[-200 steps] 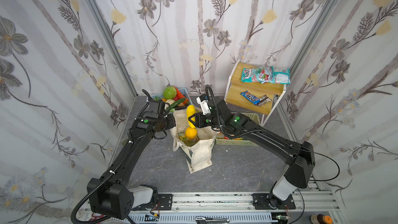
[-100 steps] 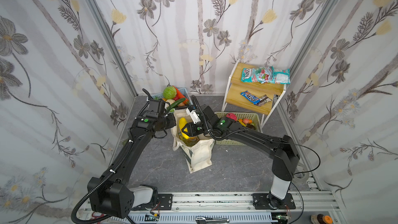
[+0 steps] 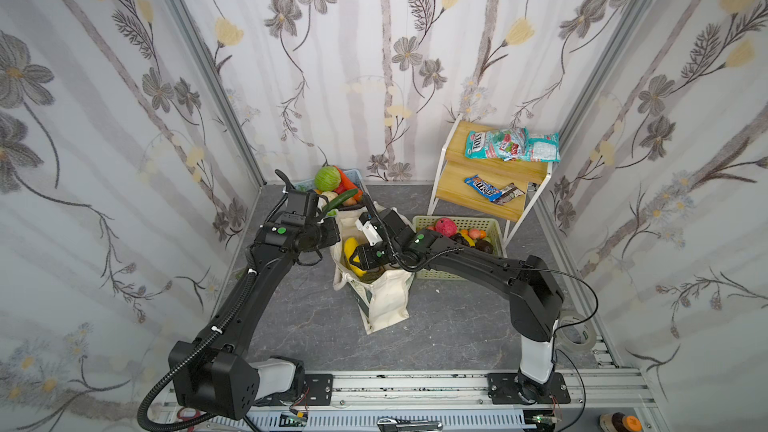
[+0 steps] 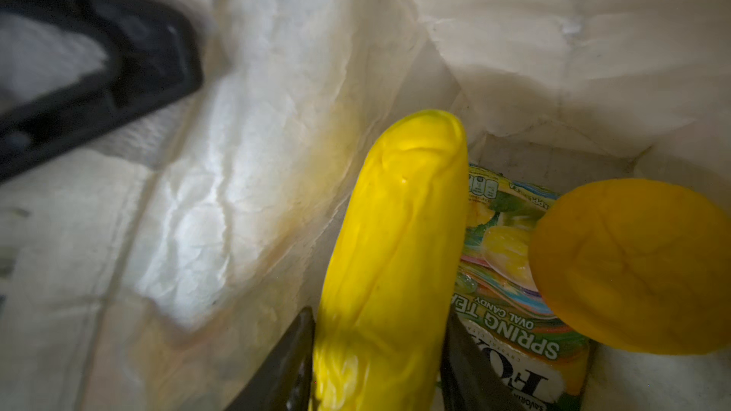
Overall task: Place the food into the grocery bag and tie it
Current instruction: 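Lower the long yellow fruit into the bag beside the melon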
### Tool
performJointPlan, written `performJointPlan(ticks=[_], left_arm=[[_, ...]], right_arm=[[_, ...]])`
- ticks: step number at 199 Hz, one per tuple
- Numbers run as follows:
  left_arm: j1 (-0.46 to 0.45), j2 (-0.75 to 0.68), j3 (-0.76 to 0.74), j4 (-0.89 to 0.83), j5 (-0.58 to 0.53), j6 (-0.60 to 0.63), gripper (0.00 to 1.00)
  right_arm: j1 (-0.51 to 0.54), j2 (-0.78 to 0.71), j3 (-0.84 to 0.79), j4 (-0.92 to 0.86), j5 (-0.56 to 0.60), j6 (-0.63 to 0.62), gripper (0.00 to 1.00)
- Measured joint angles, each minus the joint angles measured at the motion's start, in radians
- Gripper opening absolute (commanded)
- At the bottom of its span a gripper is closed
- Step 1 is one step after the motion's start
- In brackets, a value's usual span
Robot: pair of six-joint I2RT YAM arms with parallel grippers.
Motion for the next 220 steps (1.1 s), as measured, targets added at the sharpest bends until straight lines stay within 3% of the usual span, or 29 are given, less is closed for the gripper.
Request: performJointPlan(ticks=[220], left_arm=[[-0.014, -0.019, 0.003, 0.010, 0.068, 0.004, 0.00]], right_arm=[[-0.014, 0.153, 0.000, 0.030, -0.041, 0.053, 0.51]])
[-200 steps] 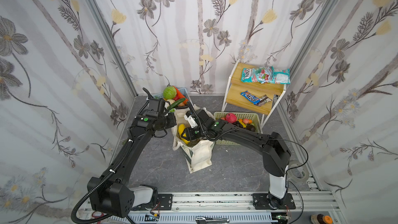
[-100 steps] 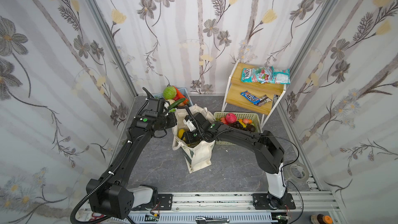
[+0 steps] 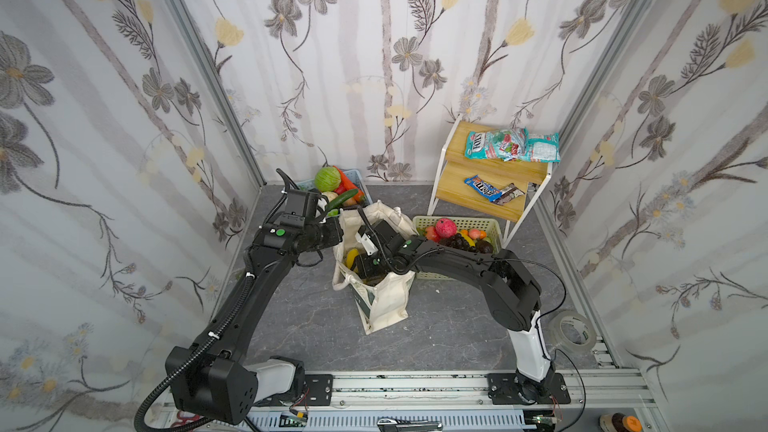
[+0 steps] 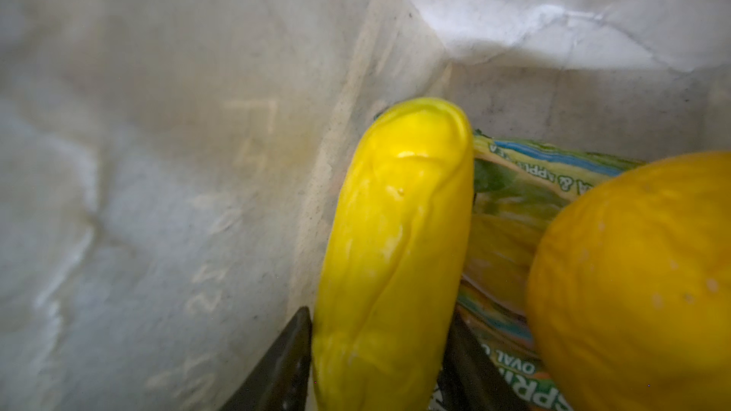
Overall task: Place the food into the grocery bag and tie it
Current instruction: 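Lower the long yellow fruit into the bag beside the melon, then open the right gripper to release the long yellow fruit in the bag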
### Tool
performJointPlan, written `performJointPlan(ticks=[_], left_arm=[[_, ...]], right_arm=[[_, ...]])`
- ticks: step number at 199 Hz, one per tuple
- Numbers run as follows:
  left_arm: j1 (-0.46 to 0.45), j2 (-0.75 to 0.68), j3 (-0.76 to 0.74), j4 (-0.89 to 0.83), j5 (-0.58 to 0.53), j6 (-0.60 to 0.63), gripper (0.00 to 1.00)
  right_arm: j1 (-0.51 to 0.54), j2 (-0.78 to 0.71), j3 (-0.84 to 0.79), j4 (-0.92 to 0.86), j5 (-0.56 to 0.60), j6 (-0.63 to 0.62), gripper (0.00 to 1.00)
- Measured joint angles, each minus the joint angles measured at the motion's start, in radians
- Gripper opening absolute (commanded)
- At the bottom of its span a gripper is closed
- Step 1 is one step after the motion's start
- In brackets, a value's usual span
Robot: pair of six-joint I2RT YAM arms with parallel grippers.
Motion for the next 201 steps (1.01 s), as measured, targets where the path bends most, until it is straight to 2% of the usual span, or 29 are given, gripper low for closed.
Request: performJointPlan(ticks=[84, 136, 201], left_arm=[[0.000, 0.000, -0.006, 0.006, -0.005, -0.004, 0.00], [-0.001, -0.024, -0.006, -0.001, -0.012, -0.005, 0.00], [0.005, -0.023, -0.009, -0.003, -0.038, -0.005, 0.00]], right_arm=[[-0.006, 0.032, 0.000, 0.024, 0.000, 0.037, 0.69], [-0.011, 0.018, -0.002, 0.023, -0.008, 0.033, 0.73], [-0.021, -0.110, -0.024, 0.029, -0.008, 0.021, 0.75]])
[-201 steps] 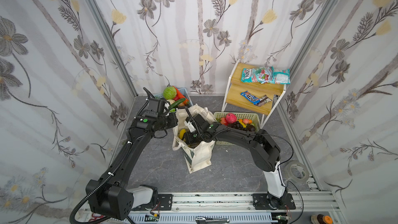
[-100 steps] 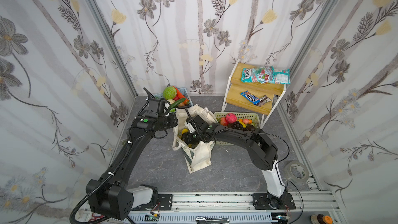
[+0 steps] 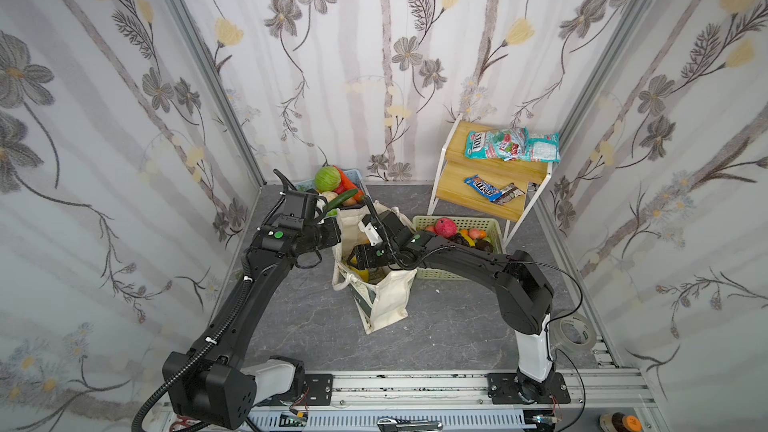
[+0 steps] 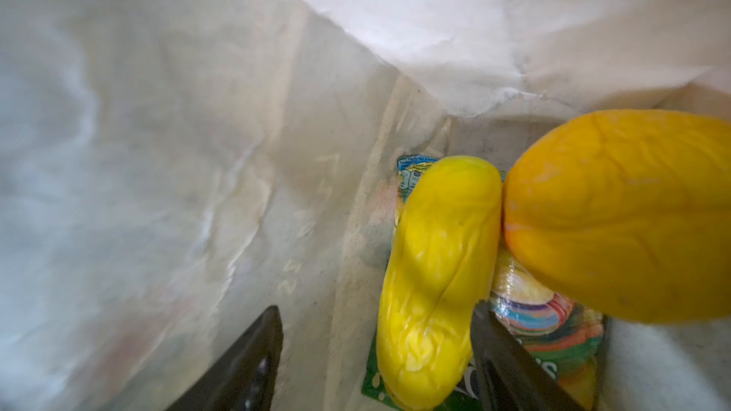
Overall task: Place the food into the grocery bag and tie it
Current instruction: 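Open the right gripper to release the long yellow fruit in the bag, then raise the right gripper out of the bag toward the fruit basket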
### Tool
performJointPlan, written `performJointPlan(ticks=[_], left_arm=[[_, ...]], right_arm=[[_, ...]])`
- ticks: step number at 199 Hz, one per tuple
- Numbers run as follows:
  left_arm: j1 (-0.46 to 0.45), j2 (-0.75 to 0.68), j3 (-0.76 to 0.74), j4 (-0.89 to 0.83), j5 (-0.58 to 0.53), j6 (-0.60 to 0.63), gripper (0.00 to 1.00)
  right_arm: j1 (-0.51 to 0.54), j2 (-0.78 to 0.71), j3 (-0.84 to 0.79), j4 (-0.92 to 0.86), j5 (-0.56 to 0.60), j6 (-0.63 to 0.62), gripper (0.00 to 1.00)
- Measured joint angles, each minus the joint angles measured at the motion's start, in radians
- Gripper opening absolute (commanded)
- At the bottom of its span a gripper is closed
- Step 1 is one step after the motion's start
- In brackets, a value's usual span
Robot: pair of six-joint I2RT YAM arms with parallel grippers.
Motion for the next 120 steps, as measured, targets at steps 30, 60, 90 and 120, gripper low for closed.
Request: performJointPlan(ticks=[30, 60, 90, 120], left_arm=[[0.007, 0.000, -0.004, 0.000, -0.006, 0.000, 0.00], [0.009, 0.000, -0.003, -0.002, -0.007, 0.000, 0.00], [0.010, 0.002, 0.001, -0.007, -0.007, 0.001, 0.00], [0.010, 0.002, 0.002, -0.008, -0.007, 0.001, 0.00]], right_arm=[[-0.002, -0.053, -0.017, 0.001, -0.005, -0.007, 0.75], [-0.007, -0.116, -0.035, 0.006, -0.006, -0.017, 0.75], [-0.008, -0.165, -0.050, 0.006, -0.006, -0.027, 0.75], [-0.012, -0.208, -0.059, 0.006, 0.002, -0.033, 0.75]])
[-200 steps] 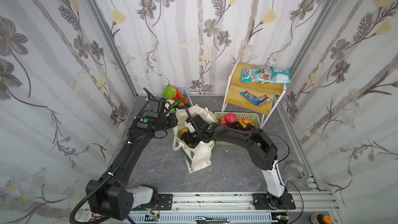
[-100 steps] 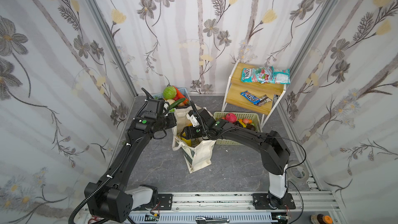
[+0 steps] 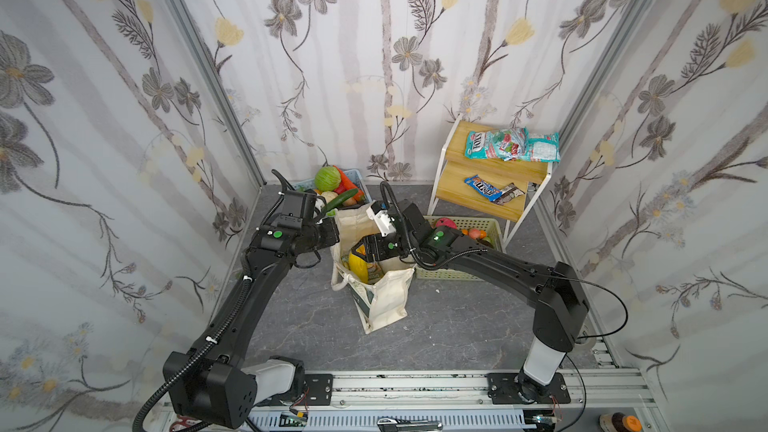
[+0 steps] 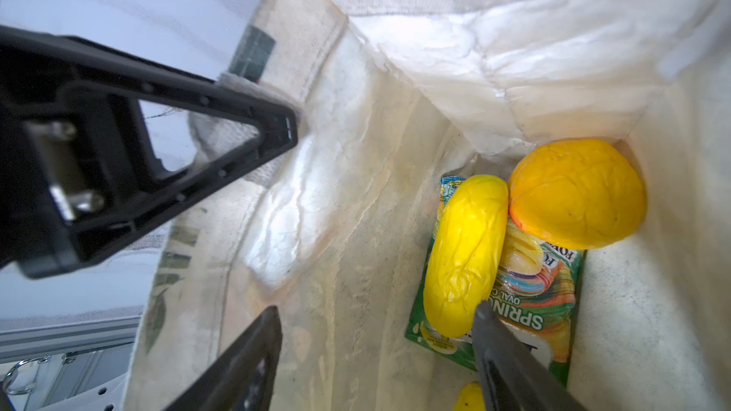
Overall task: Place the food into the grocery bag and tie it
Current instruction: 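Raise the right gripper out of the bag toward the fruit basket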
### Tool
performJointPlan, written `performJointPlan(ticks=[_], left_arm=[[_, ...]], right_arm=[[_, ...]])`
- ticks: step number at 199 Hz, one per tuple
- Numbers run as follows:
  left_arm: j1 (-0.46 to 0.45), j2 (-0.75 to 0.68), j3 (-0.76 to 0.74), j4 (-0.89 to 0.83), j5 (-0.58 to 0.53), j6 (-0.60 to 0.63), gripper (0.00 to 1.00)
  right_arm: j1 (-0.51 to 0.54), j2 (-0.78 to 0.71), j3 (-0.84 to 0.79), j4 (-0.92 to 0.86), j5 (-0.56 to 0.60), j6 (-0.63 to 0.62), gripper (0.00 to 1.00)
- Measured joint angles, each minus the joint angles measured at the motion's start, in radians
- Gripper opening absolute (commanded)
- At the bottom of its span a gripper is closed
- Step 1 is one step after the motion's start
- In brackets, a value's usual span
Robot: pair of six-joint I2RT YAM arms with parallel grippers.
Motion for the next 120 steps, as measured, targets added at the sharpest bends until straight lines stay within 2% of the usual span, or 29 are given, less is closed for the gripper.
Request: performJointPlan(ticks=[70, 120], left_arm=[[0.000, 0.005, 0.001, 0.001, -0.001, 0.000, 0.00], [0.000, 0.006, 0.002, 0.000, -0.001, 0.000, 0.00]], right_arm=[[-0.045, -0.146, -0.051, 0.000, 0.016, -0.008, 0.75], [-0.126, -0.242, -0.110, -0.005, 0.060, -0.018, 0.76]])
